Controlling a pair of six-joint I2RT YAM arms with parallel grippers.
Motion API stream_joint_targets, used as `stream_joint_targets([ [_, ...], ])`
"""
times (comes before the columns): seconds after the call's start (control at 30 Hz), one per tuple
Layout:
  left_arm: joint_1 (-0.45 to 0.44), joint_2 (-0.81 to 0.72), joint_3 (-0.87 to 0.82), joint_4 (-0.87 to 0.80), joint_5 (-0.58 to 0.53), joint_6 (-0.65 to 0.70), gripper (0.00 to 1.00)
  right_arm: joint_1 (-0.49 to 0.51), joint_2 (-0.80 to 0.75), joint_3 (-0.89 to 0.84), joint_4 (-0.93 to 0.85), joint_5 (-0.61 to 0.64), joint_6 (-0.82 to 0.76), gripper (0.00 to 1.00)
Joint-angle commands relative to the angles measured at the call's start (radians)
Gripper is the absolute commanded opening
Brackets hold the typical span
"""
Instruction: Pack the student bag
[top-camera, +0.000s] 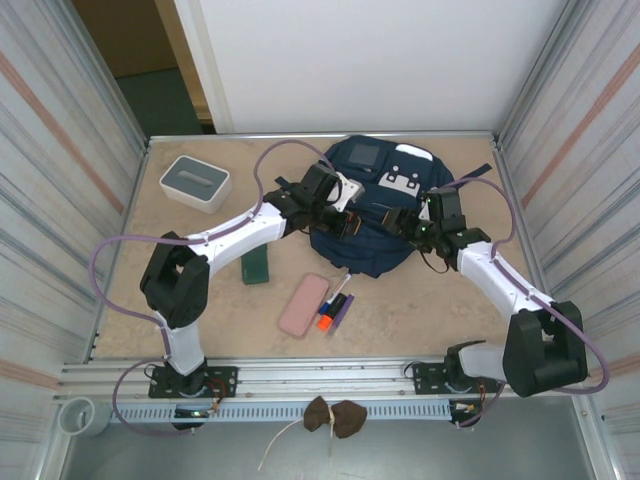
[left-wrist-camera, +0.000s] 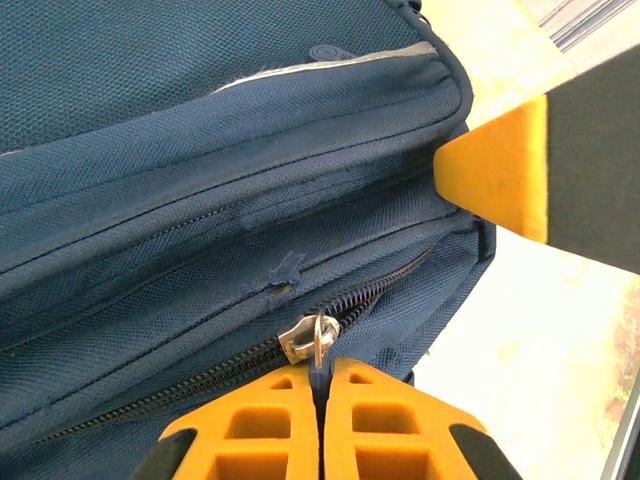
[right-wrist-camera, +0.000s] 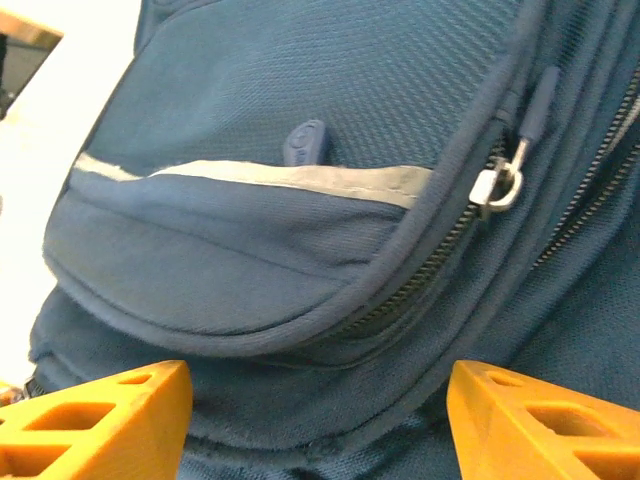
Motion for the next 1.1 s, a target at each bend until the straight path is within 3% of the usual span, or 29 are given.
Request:
stream_joint_targets([
  [0.0, -0.013, -0.018, 0.022, 0.029, 0.009, 0.011, 0.00, 0.011, -0.007, -0.006, 0.060, 0.071, 0.036, 0.62],
  [0.3, -0.015, -0.008, 0.027, 0.035, 0.001, 0.009, 0.00, 0.027, -0.108, -0.122, 0.109, 0.097, 0.145, 0.69],
  [0.47, -0.022, 0.000, 0.027, 0.036, 0.011, 0.014, 0.00, 0.029, -0.061, -0.121, 0.195, 0.082, 0.166, 0.64],
  [0.6, -0.023, 0.001, 0.017, 0.037, 0.024, 0.016, 0.00, 0.028, 0.020, -0.073, 0.242, 0.063, 0.164, 0.51],
  [0.73, -0.022, -0.007, 0.003, 0.032, 0.012, 0.031, 0.00, 0.012, 0.038, -0.053, 0.227, 0.072, 0.134, 0.27],
  [0.87, 0.006, -0.037, -0.037, 0.034, -0.010, 0.046, 0.00, -0.057, -0.001, -0.075, 0.196, 0.090, 0.068, 0.09],
  [1.07, 0.112, -0.068, -0.127, 0.049, -0.012, 0.064, 0.00, -0.168, -0.036, -0.097, 0.176, 0.061, -0.051, 0.01],
])
